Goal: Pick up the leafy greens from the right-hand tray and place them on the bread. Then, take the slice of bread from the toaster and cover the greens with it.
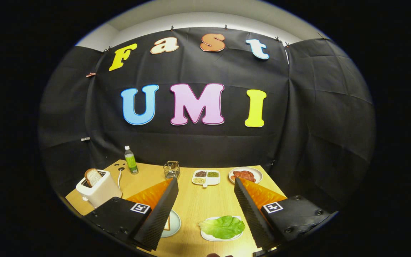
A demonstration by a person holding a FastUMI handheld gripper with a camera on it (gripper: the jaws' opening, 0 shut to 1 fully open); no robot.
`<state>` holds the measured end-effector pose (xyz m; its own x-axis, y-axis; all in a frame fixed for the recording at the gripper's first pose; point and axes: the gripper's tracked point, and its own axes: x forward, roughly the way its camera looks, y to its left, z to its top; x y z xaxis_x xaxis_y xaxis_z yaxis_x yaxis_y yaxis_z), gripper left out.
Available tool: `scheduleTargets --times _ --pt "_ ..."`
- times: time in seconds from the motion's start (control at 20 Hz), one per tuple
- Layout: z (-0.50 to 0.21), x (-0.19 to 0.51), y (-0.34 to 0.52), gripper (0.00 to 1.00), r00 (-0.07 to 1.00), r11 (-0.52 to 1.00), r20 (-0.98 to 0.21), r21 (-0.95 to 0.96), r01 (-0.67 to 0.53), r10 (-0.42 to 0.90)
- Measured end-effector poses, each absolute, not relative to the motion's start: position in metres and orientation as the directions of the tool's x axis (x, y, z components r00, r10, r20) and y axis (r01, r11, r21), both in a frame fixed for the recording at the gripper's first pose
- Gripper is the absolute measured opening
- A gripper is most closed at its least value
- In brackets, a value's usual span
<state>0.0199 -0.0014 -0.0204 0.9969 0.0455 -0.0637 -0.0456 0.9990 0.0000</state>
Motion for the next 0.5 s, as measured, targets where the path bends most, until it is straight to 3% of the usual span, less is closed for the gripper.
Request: scheduleTargets --times 0.5 --pt "-0.051 0.036 -0.016 0.98 0.988 0.999 -0.148 0.009 -0.050 0.050"
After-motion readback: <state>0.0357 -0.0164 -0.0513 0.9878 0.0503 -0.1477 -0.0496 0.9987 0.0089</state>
